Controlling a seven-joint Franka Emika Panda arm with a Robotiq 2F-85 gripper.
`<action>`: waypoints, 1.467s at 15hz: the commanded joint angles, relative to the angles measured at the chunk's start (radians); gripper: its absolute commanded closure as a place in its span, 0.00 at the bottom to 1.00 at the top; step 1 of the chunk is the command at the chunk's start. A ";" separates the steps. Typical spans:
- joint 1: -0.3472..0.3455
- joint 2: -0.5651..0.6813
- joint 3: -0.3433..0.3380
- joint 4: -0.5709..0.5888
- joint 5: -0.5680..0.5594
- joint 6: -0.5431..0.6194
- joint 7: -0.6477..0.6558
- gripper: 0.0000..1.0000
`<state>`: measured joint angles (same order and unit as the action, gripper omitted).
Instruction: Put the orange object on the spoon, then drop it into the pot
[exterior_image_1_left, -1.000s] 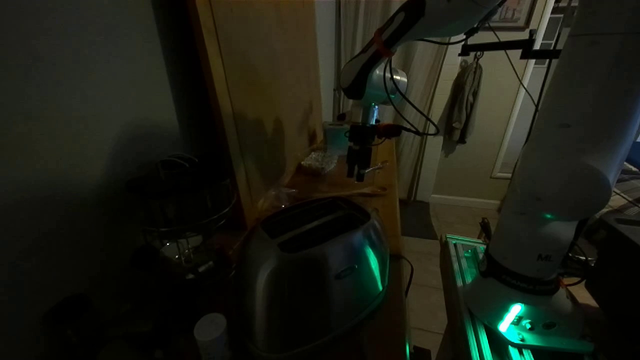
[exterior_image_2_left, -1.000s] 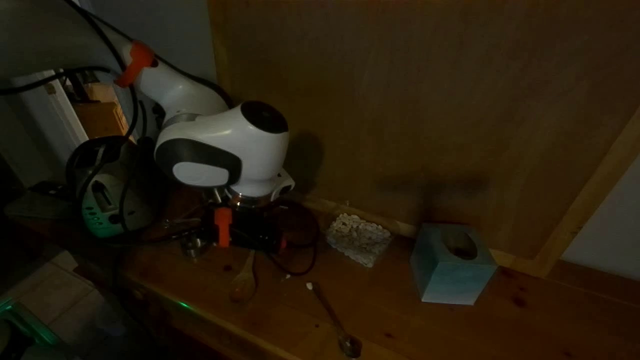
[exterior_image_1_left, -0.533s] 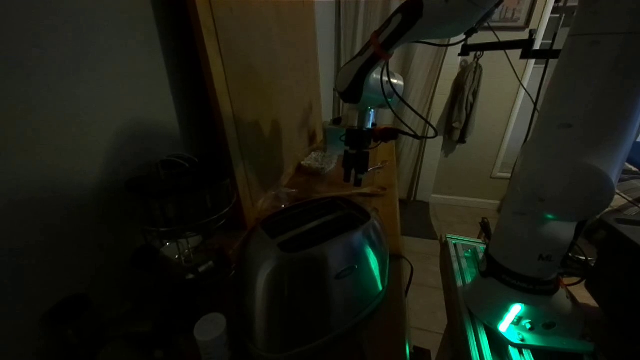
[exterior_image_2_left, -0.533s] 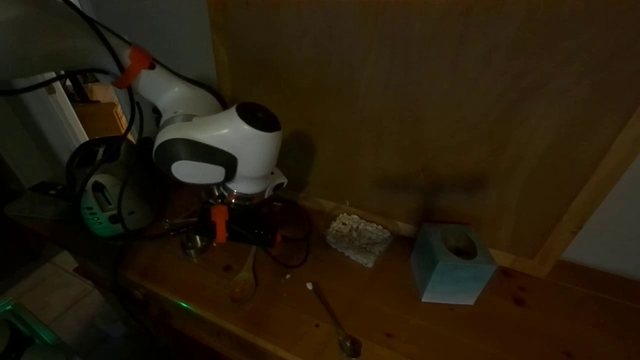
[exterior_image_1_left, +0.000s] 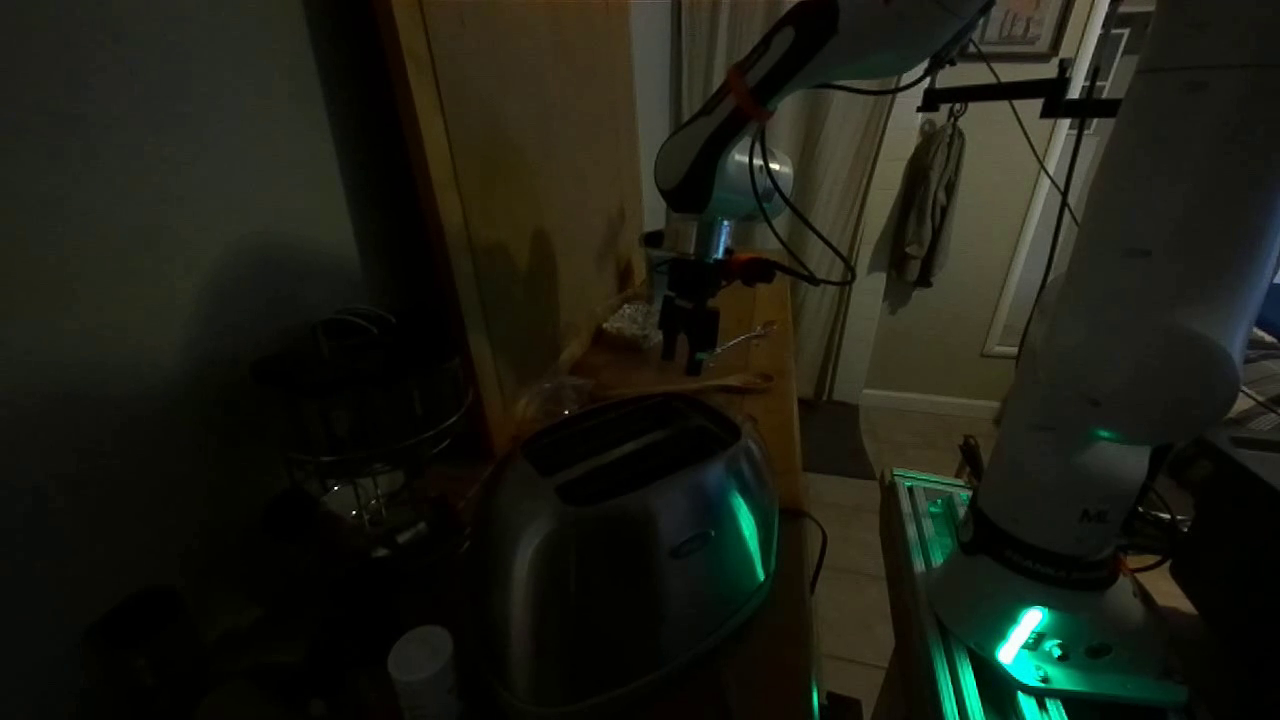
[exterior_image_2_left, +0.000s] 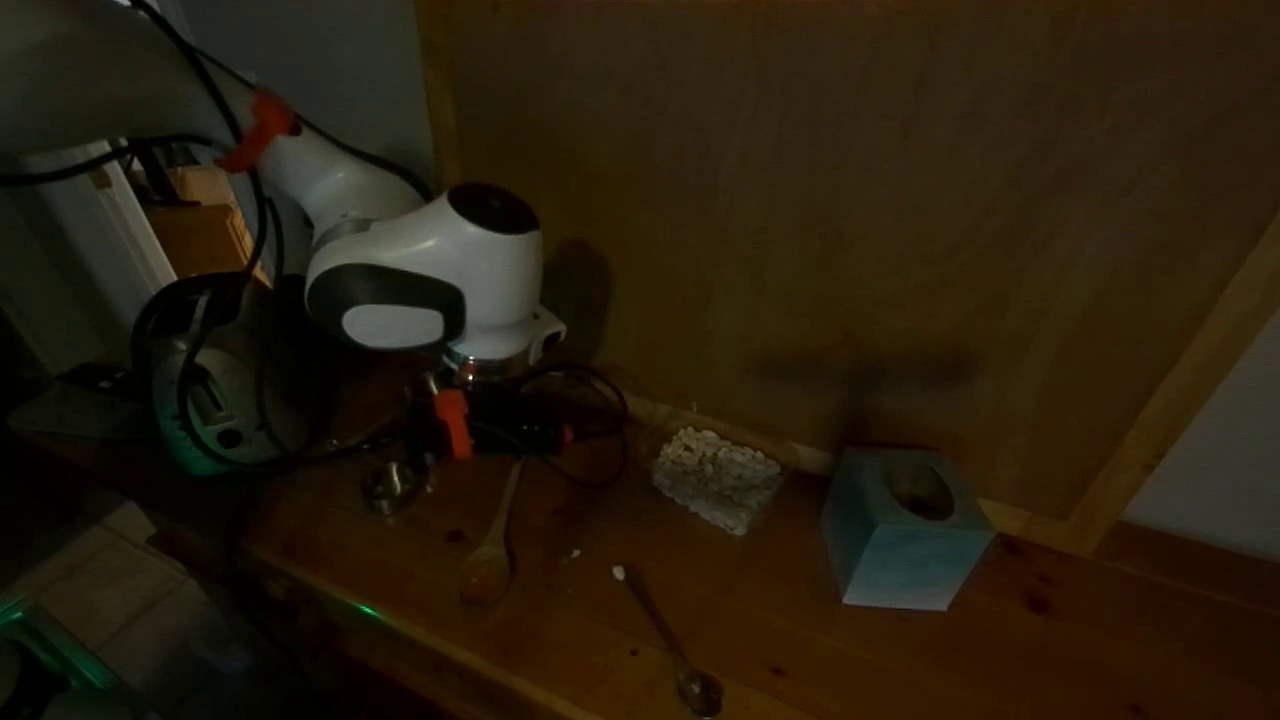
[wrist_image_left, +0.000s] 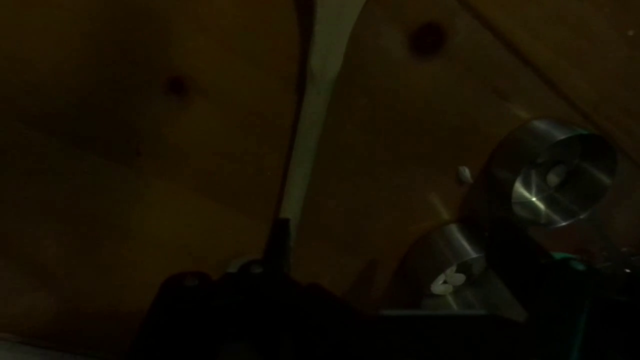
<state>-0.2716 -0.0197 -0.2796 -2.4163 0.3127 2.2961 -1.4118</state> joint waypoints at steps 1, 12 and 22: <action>0.005 0.019 0.001 0.002 0.052 0.039 -0.057 0.00; -0.001 0.109 0.041 0.020 0.248 0.170 -0.122 0.00; -0.017 0.163 0.074 0.036 0.268 0.264 -0.106 0.50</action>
<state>-0.2737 0.1163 -0.2229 -2.4032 0.5595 2.5360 -1.5047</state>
